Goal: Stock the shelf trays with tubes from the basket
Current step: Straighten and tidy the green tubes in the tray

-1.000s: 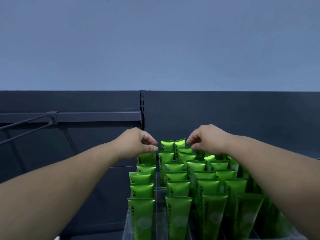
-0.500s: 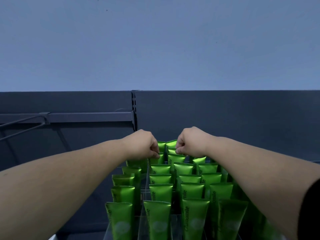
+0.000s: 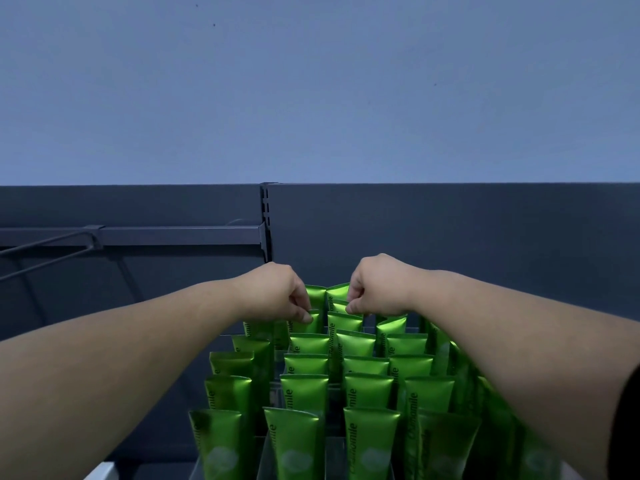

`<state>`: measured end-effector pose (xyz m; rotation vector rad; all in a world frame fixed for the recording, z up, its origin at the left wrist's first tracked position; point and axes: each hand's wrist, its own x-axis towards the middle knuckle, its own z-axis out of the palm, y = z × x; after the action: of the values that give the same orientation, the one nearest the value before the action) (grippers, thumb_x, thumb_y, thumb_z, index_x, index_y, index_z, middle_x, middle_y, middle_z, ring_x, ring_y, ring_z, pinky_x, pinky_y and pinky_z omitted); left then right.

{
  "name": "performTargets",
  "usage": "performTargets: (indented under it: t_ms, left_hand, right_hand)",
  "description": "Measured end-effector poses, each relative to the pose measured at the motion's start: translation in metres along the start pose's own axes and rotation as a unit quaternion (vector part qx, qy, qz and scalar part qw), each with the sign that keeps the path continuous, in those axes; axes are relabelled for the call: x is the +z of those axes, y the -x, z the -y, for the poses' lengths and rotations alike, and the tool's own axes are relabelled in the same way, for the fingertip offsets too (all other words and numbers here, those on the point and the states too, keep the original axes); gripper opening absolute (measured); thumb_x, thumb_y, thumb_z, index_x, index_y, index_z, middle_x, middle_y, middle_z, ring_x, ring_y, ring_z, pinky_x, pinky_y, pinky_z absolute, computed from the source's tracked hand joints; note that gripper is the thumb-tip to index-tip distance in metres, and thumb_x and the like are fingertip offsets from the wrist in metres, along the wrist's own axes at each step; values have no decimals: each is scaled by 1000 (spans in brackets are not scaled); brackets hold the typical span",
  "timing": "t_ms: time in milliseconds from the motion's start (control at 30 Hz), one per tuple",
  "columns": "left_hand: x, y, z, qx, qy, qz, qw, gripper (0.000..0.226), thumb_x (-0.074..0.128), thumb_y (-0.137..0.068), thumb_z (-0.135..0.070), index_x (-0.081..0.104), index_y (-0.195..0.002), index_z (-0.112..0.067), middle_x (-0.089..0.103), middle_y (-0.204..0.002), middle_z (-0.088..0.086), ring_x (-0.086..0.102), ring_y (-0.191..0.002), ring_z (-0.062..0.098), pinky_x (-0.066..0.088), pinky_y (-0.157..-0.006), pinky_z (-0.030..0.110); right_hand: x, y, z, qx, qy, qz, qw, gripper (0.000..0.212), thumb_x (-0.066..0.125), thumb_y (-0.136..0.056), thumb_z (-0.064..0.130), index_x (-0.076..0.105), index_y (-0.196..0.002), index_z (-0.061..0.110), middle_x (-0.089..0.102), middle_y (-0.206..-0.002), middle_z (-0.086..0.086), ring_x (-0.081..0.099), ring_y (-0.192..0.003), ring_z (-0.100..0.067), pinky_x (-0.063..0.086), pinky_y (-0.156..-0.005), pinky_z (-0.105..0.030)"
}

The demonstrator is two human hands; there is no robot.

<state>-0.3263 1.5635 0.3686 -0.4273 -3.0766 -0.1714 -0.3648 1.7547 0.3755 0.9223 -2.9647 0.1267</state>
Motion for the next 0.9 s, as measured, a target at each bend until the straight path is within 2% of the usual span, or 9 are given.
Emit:
performTargets:
  t_ms: [200, 267, 367, 467, 667, 900]
  left_hand:
    - [-4, -4, 0, -18, 35, 10, 999, 34, 70, -77, -52, 73, -99, -27, 66, -79, -16, 63, -81, 2, 51, -76, 19]
    - [-7, -8, 0, -21, 35, -22, 999, 36, 65, -77, -58, 74, -96, -28, 68, -81, -14, 62, -79, 0, 51, -76, 20]
    - [-12, -20, 2, -26, 31, -87, 995, 30, 65, -84, -48, 72, -104, -28, 70, -94, -13, 61, -85, 0, 46, -79, 16]
    - [-10, -34, 3, -25, -10, -78, 997, 30, 65, -87, -38, 68, -115, -25, 70, -108, -9, 62, -97, 6, 47, -88, 20]
    - [0, -51, 4, -18, -67, -44, 997, 23, 62, -91, -30, 71, -110, -21, 70, -109, -5, 63, -101, 12, 46, -87, 22]
    - [0, -55, 8, -17, -74, -53, 996, 23, 61, -91, -28, 71, -109, -19, 71, -108, -4, 63, -100, 13, 44, -84, 21]
  right_hand:
    - [-13, -5, -6, -15, 9, -26, 999, 24, 63, -90, 38, 76, -94, 19, 73, -95, 6, 62, -90, -11, 49, -81, -25]
    - [-19, -10, -9, -20, 19, -40, 999, 23, 61, -91, 38, 75, -99, 21, 72, -98, 7, 62, -93, -12, 47, -82, -24]
    - [-21, -22, -11, -32, 28, -54, 998, 26, 61, -92, 34, 69, -114, 23, 69, -113, 6, 61, -107, -14, 46, -92, -26]
    - [-12, -36, -11, -44, 42, -26, 998, 35, 62, -92, 31, 62, -126, 22, 66, -121, 5, 58, -114, -16, 44, -96, -26]
    - [4, -50, -10, -42, 60, 9, 997, 24, 61, -93, 27, 68, -113, 17, 69, -110, -1, 59, -107, -20, 46, -86, -27]
    - [1, -51, -11, -40, 40, 9, 998, 18, 61, -93, 24, 71, -105, 15, 71, -98, 0, 61, -99, -18, 49, -84, -27]
